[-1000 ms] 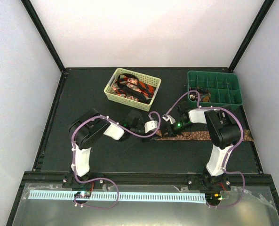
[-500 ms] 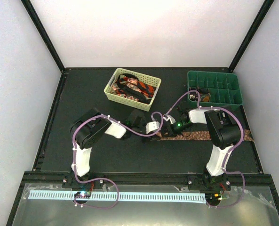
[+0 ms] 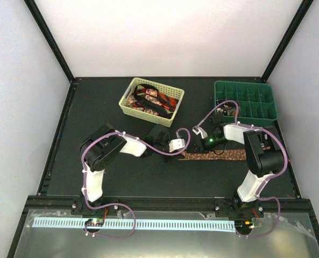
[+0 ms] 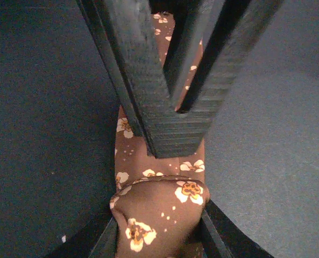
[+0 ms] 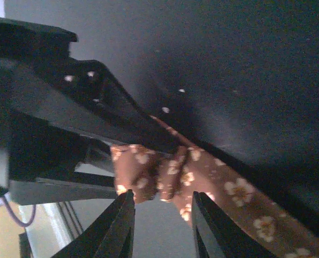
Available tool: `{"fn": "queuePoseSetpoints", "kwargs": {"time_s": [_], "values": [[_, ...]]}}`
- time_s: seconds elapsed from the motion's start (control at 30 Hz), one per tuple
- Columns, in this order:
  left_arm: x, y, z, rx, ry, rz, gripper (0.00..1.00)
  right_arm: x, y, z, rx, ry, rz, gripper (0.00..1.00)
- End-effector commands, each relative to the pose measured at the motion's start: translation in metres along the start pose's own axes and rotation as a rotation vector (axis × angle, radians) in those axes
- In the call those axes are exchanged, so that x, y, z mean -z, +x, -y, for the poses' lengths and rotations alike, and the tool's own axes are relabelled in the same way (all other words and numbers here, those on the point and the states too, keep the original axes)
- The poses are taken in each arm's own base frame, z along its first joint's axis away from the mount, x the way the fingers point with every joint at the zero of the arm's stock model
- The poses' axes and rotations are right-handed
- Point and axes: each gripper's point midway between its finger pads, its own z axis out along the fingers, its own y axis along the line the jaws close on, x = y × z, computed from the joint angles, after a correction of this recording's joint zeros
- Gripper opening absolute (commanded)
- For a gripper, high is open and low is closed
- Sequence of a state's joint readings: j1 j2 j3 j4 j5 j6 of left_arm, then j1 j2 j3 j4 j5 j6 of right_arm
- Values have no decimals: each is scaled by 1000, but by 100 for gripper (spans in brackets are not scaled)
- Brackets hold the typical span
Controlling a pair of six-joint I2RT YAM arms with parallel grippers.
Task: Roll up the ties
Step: Roll the tie at the center of the board.
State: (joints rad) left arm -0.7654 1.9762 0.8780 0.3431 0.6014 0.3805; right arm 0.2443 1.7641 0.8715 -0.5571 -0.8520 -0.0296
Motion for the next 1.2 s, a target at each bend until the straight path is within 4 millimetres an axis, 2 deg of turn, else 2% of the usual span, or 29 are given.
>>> {"fn": "queuePoseSetpoints", "kwargs": {"time_s": [0.0, 0.1, 0.4, 0.5, 0.63, 0.67, 0.73, 0.8, 0.93, 1.0, 1.07, 1.17], "values": [[2, 77, 1, 92, -54, -274, 31, 9, -5, -23, 53, -69, 47, 34], [2, 77, 2, 88, -53, -274, 31, 6, -10, -30, 60, -90, 48, 39], [1, 75, 2, 84, -48, -269, 32, -18, -11, -21, 66, -53, -3, 37], [1, 75, 2, 83, -48, -269, 32, -21, -11, -21, 79, -49, -7, 26], [1, 75, 2, 84, -50, -268, 33, -21, -7, -16, 82, -20, -16, 2], [1, 74, 2, 84, -51, -265, 34, -21, -5, -14, 81, -12, -20, 2], [3, 69, 1, 84, -59, -249, 38, -21, -2, -11, 69, -2, -26, 2], [8, 54, -2, 69, -59, -196, 45, -20, 2, -6, 46, 0, -32, 2], [32, -1, -8, 6, -59, -7, 67, -18, 9, 6, 0, 9, -39, 2], [41, -21, -7, -40, -55, 73, 75, -16, 12, 11, -19, 14, -39, 2], [42, -27, -4, -62, -42, 97, 82, -15, 12, 15, -35, 15, -34, 2], [30, -18, -4, -54, -33, 76, 88, -14, 12, 14, -40, 3, -33, 2]]}}
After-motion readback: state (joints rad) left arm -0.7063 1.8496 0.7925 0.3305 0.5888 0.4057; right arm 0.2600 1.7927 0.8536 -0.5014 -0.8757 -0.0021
